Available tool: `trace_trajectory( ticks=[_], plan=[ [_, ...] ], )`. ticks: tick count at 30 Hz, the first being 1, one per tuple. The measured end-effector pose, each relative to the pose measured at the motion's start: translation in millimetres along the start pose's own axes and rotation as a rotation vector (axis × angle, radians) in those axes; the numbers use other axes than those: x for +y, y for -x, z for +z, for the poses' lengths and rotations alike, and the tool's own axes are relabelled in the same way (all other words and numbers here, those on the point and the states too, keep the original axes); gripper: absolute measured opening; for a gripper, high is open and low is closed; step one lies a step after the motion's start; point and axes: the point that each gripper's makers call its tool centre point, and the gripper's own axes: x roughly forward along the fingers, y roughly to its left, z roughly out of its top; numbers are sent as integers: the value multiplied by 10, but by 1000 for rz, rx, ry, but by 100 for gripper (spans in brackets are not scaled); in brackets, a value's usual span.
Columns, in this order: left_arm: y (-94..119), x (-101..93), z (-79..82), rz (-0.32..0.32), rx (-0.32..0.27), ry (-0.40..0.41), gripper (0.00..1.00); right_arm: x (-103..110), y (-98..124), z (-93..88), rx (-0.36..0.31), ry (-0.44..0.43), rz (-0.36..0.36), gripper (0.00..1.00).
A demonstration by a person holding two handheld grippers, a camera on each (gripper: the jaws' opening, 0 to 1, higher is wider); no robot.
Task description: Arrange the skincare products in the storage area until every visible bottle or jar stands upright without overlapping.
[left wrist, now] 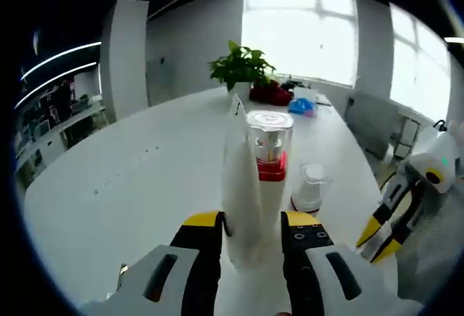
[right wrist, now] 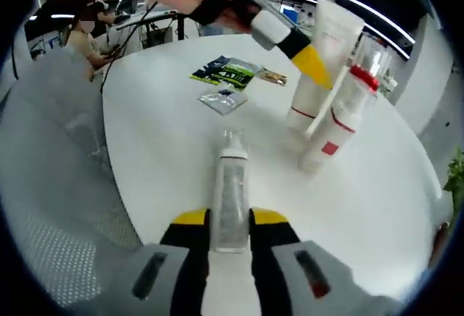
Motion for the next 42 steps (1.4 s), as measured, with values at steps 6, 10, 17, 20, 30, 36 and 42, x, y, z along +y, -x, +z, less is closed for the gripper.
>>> trace_trajectory(
  ticks=[6, 10, 17, 20, 30, 36, 42],
  plan=[
    [-45, 47, -77, -37, 23, -25, 22, -60, 34, -10, 5, -16, -32, 20],
    [-39, 63, -108, -50, 31, -32, 20, -93, 45, -21, 2, -34, -48, 21],
    [-46, 57, -126, -72, 22, -23, 19, -91, 32, -22, 17, -3, -55, 21],
    [-46, 38, -124, -87, 16, -19, 19, -101, 39, -26, 16, -2, -58, 21],
    [-51, -80, -126, -156, 10, -16, 19, -115, 40, -29, 15, 3, -61, 21],
    [-44, -79, -137, -163, 29, -18, 21, -124, 44, 3, 4, 13, -65, 24],
    [70, -18, -44, -104, 5, 7, 40, -108, 5, 192, -17, 45, -45, 25]
  ],
)
